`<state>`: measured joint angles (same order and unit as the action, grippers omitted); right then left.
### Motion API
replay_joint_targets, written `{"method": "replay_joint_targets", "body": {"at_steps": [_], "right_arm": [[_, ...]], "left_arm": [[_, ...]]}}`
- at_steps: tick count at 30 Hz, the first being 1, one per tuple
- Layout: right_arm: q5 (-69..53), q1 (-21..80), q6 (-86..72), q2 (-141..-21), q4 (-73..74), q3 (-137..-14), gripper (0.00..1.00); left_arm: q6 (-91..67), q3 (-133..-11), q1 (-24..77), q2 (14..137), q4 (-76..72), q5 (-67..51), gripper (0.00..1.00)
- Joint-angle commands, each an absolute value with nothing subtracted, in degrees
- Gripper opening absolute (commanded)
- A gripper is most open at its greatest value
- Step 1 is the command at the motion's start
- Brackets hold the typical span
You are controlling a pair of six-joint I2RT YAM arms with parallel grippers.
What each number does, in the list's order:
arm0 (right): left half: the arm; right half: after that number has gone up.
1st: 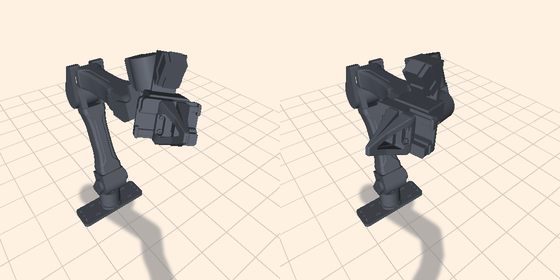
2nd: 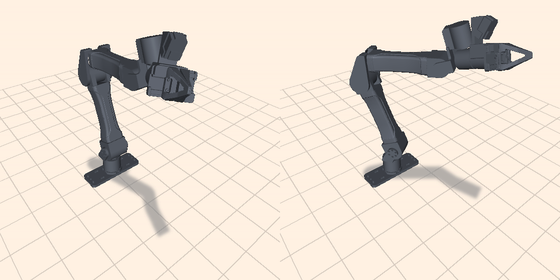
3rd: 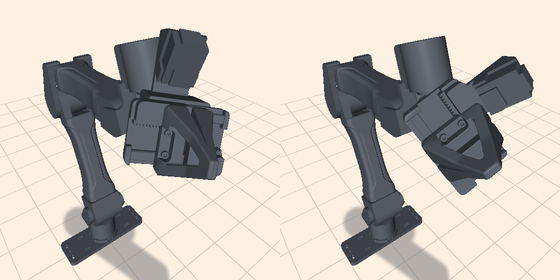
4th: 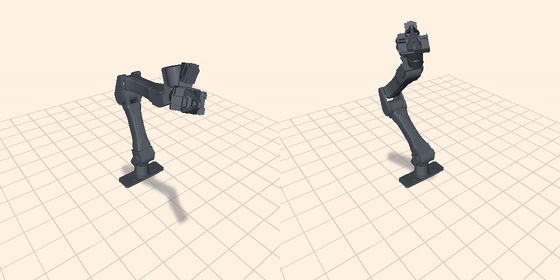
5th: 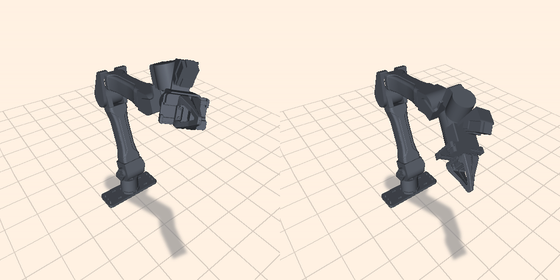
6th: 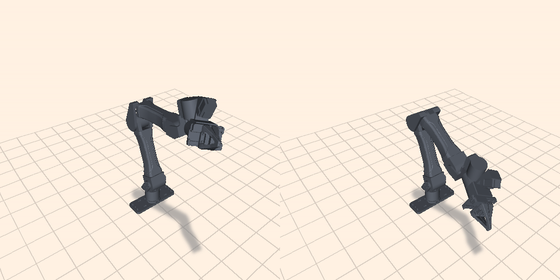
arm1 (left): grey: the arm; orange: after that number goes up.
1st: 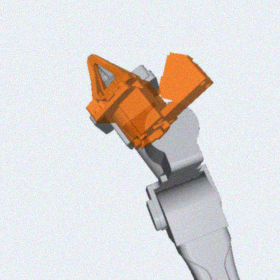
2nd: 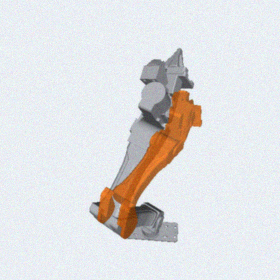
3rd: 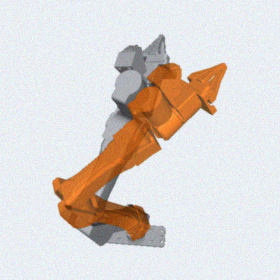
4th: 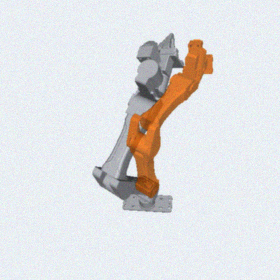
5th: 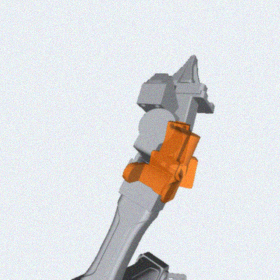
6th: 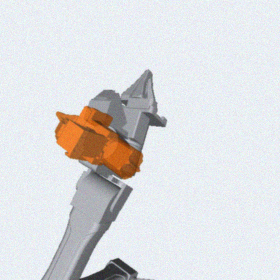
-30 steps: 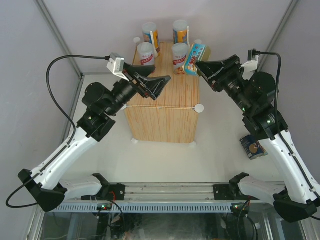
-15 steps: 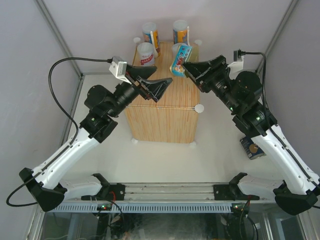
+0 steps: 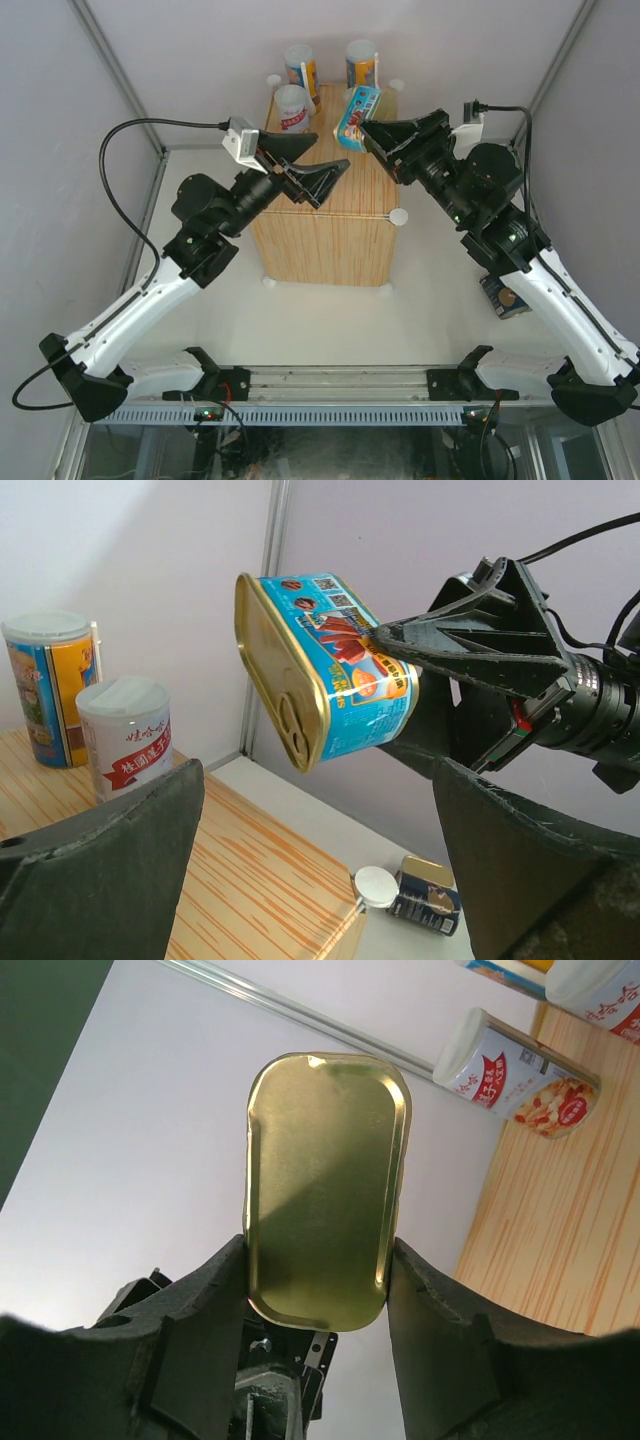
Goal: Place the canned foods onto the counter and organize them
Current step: Place the canned food on the counter.
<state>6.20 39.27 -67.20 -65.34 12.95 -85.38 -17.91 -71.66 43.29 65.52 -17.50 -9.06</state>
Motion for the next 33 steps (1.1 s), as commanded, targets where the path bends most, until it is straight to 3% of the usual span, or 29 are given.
{"method": "replay_joint_targets", "body": {"at_steps": [1,33], "right_arm": [[7.07,40.44,-70.73,-65.38,6.38,-88.6,0.0],[10.3,44.15,-72.16,-65.56,7.74,-87.9,0.0]], "left_arm": [[-14.96,-70.75,44.18,65.37,-20.21,-7.85,0.99],[-6.25,-73.4,48.56,67.85,-22.58,-0.4,1.0]]}}
